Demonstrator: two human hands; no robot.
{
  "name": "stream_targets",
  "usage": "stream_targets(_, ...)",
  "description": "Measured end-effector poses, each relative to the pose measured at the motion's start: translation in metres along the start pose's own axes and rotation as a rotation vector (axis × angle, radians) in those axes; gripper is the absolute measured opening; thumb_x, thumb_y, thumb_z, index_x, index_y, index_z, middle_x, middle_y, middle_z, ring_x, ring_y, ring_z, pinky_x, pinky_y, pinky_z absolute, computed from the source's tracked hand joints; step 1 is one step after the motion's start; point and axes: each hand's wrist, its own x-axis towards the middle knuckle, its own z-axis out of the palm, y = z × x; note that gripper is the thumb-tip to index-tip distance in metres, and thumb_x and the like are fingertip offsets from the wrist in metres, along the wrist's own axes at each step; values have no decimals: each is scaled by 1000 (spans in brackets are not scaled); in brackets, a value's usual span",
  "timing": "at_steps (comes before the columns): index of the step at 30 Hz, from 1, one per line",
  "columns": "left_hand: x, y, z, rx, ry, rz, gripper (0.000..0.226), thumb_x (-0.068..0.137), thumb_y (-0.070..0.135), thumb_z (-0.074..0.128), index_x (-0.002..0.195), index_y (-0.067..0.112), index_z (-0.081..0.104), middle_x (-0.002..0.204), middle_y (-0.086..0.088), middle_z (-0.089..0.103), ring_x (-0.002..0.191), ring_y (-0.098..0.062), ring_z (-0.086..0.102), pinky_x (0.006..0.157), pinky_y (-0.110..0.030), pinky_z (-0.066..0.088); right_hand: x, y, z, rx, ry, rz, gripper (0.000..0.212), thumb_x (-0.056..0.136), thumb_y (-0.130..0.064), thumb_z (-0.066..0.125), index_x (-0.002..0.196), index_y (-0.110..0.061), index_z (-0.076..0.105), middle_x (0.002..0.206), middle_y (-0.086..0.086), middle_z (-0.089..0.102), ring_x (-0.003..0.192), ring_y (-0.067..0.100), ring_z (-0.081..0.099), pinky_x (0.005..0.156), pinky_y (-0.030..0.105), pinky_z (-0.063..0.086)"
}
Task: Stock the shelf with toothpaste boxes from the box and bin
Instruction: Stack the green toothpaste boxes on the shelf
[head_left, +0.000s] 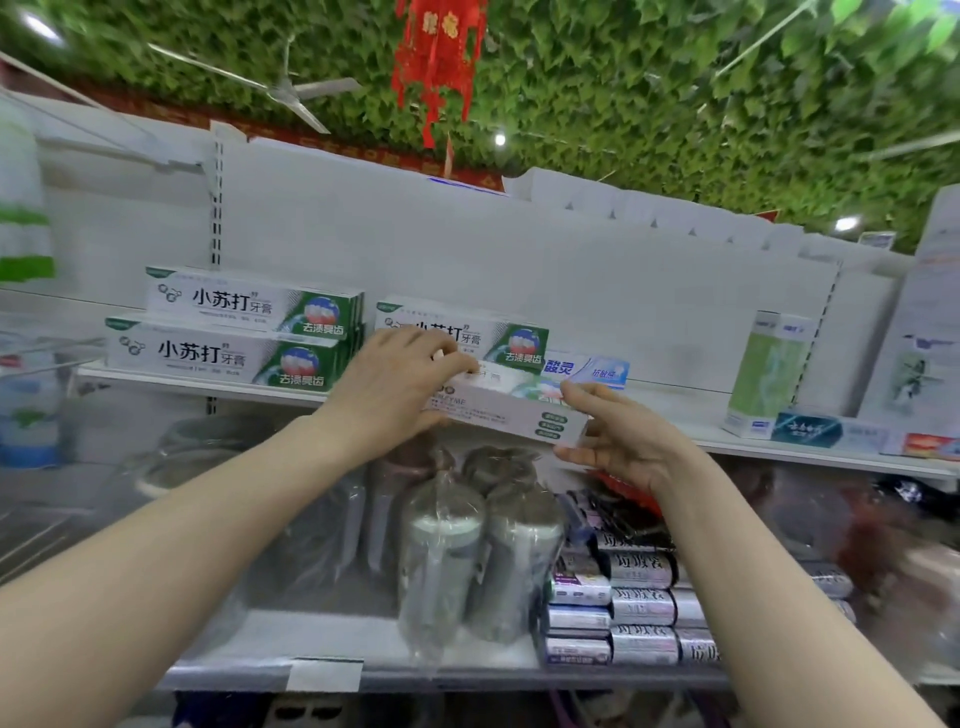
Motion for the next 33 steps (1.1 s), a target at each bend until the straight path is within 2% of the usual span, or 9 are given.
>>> stream_targets(3, 4, -9, -1, -7, -38, -122, 72, 74, 49, 75, 138, 36, 45, 138, 1, 50, 129, -25, 43, 108, -52, 31, -1, 4, -6, 92, -26, -100, 20, 88, -14, 67, 104, -20, 56, 96, 9, 73, 79, 24, 69, 68, 35, 59)
stream_targets(7, 8, -17, -6, -159, -94, -260, 87, 73, 47, 77, 147, 34, 33, 144, -1, 40, 131, -26, 38, 106, -48, 39, 2, 9, -12, 199, -52, -263, 37, 84, -5, 66, 115, -19, 52, 101, 13, 73, 97, 27, 68, 84, 44, 59)
stream_targets(10, 10, -15, -6, -245, -85, -310, 92, 70, 38, 83, 147, 31, 33, 146, -1, 34, 123, -26, 46, 101, -42, 43, 5, 6, -14, 210, -57, -332, 47, 86, -1, 65, 127, -17, 49, 104, 9, 74, 101, 23, 70, 88, 39, 58)
stream_targets(17, 13, -26, 6, -450, -61, -378, 83, 76, 35, 79, 147, 26, 38, 146, 0, 38, 131, -17, 41, 104, -27, 31, 21, 1, -23, 143, -52, -353, 95, 47, -35, 96, 126, -7, 52, 113, 8, 72, 103, 22, 69, 89, 34, 57)
stream_targets(19, 17, -29, 10, -510, -24, -411, 81, 78, 32, 78, 147, 24, 38, 145, -1, 40, 133, -17, 39, 107, -27, 28, 27, -4, -25, 80, -25, -391, 78, 58, -33, 92, 123, -11, 55, 110, 7, 73, 105, 21, 69, 93, 35, 55)
stream_targets(22, 26, -36, 10, -640, 50, -500, 80, 79, 26, 78, 147, 23, 37, 145, 0, 45, 131, -15, 43, 111, -30, 32, 42, -13, -29, -90, 65, -474, 40, 85, -11, 72, 123, -16, 61, 104, 3, 74, 97, 14, 71, 90, 30, 52)
stream_targets(24, 34, -40, 7, -699, 101, -545, 82, 79, 24, 78, 148, 24, 35, 144, 2, 49, 122, -11, 51, 106, -28, 38, 52, -21, -30, -118, 79, -513, 37, 87, -9, 70, 122, -17, 63, 104, 3, 74, 94, 14, 71, 90, 28, 52)
stream_targets(28, 55, -48, 6, -795, 163, -601, 84, 82, 18, 76, 150, 31, 27, 136, 7, 50, 101, 0, 51, 79, -4, 37, 73, -36, -26, -57, 44, -539, 40, 81, -15, 73, 120, -20, 65, 103, 4, 74, 90, 17, 72, 75, 25, 57)
stream_targets(33, 83, -68, 12, -852, 149, -673, 79, 90, 19, 67, 152, 29, 20, 150, 2, 39, 120, -9, 47, 94, -22, 37, 105, -53, -14, -61, 66, -495, 27, 83, -23, 73, 110, -24, 70, 99, 9, 75, 87, 23, 73, 79, 40, 59)
